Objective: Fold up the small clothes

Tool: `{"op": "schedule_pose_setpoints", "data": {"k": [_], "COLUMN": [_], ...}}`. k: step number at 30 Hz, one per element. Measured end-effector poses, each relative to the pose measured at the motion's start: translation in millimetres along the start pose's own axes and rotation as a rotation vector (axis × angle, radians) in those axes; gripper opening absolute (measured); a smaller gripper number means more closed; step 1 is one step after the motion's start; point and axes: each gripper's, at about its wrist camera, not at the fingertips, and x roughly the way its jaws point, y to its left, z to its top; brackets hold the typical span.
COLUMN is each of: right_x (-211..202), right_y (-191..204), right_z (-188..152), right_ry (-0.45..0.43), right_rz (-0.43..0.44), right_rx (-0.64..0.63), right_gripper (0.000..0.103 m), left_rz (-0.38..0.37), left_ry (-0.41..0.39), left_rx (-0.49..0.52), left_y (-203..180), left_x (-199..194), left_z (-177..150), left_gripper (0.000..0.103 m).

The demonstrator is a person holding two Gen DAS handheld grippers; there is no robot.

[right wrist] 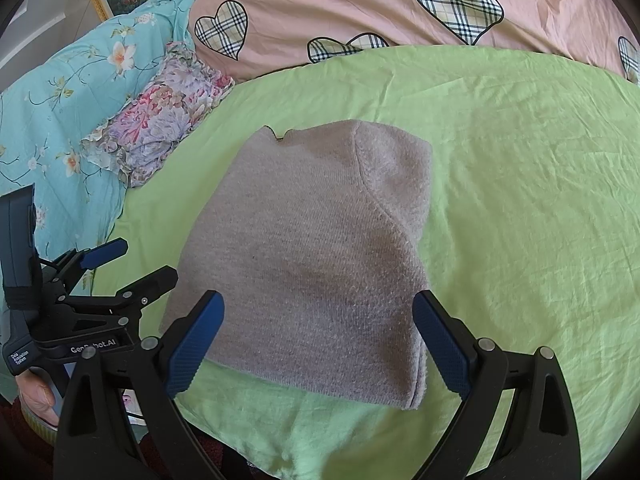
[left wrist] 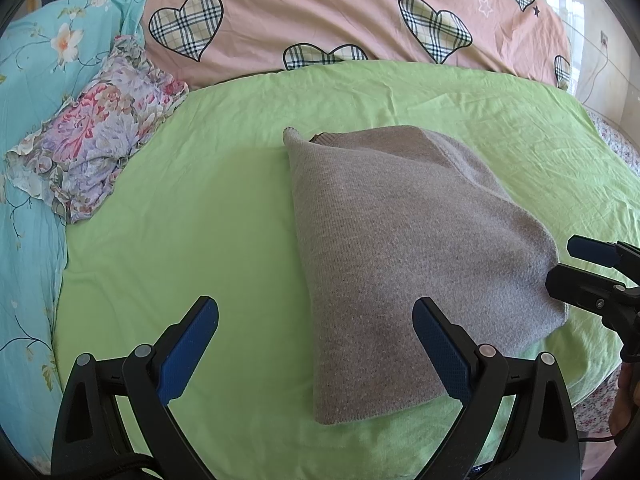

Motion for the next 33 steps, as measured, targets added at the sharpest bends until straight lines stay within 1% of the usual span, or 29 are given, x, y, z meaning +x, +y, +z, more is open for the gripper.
{"op": "schedule_pose_setpoints", "data": {"k": [6, 10, 17, 26, 33], "right_x": [0.5, -0.9, -0.6, 5.9, 8.7], "right_y": [-0.3, 1.7, 2.3, -3.4, -8.1], "right_z": [-1.2, 5.8, 16.8, 17.0, 15.0], "right_ry": [0.0, 0.001, -0.01, 0.0, 0.0], "right_rz": [-0.001, 0.003, -0.001, -0.003, -0.005], "right_rx": [0.0, -0.007, -0.023, -0.017, -0.005], "right_gripper": [0.095, 0.095, 0.095, 0.095, 0.095], "left_rz": [0.005, -0.017, -0.015, -0.007, -0.001], "left_ry": [-0.002, 0.001, -0.016, 0.005, 0.004], "left_rx": [0.0, -0.011, 0.001, 0.0, -0.004], "left_y": [0.3, 2.9, 0.8, -0.3, 1.4], "left_x": [0.2, 2.6, 2.8, 9.9, 11.7], "left_z": [1.4, 8.1, 12.6, 10.0, 12.8], "left_gripper": [0.098, 0.098, 0.098, 0.098, 0.098]}}
